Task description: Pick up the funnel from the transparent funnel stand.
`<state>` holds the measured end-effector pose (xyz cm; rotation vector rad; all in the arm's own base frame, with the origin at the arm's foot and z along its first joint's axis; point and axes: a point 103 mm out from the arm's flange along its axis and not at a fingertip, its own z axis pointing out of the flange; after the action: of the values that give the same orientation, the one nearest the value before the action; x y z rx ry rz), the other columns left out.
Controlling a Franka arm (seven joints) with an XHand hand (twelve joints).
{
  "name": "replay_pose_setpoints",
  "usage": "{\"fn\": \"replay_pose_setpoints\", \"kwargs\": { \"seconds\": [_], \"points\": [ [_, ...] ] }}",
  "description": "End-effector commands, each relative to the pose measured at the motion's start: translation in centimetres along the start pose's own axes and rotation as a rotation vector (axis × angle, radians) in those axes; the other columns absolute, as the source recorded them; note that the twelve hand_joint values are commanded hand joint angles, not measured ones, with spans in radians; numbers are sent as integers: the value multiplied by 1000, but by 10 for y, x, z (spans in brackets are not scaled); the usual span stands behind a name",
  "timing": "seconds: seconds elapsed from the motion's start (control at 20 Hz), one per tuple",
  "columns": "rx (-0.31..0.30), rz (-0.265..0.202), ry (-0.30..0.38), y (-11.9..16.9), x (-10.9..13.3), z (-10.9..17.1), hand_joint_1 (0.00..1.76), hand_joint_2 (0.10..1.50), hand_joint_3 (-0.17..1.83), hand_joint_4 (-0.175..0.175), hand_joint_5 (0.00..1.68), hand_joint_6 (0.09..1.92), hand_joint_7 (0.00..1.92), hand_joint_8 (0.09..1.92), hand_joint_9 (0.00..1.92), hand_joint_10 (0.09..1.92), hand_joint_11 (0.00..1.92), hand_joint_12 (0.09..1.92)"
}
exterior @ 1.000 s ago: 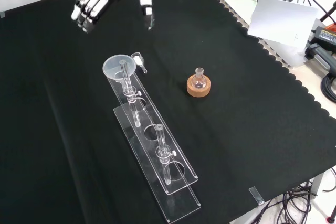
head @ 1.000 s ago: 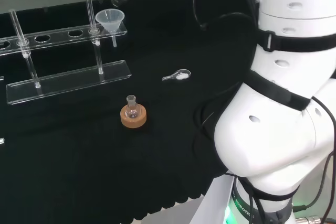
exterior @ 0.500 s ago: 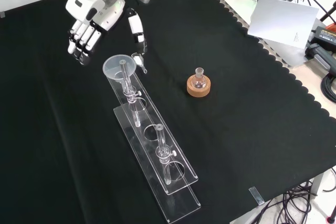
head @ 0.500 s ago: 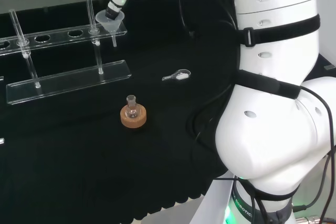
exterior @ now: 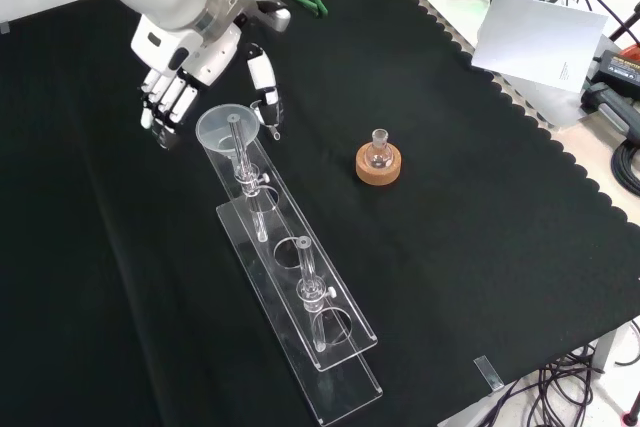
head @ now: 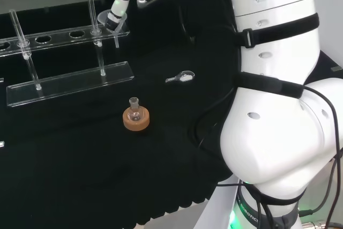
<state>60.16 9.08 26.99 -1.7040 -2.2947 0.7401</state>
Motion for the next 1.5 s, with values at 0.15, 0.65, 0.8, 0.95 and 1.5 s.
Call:
{"fn": "replay_pose_setpoints", "kwargs": {
  "seconds": [0.15, 0.65, 0.8, 0.95, 1.5],
  "points": [
    [10, 18, 5, 12, 0, 11, 569, 629, 4, 10, 0, 87, 6, 543, 0, 429, 0, 945],
    [-2, 36, 52, 1, -1, 5, 591, 645, 9, 13, 68, 87, 140, 629, 100, 852, 0, 1197],
    [-14, 12, 56, -7, 4, -1, 583, 649, 10, 11, 69, 87, 128, 624, 100, 857, 0, 1203],
    [-11, -6, 57, -5, 15, -5, 579, 651, 11, 9, 65, 87, 121, 621, 97, 860, 0, 1207],
    [38, -7, 12, 4, 24, 12, 569, 658, 14, 3, 35, 87, 83, 611, 61, 864, 0, 1200]
  ]
}}
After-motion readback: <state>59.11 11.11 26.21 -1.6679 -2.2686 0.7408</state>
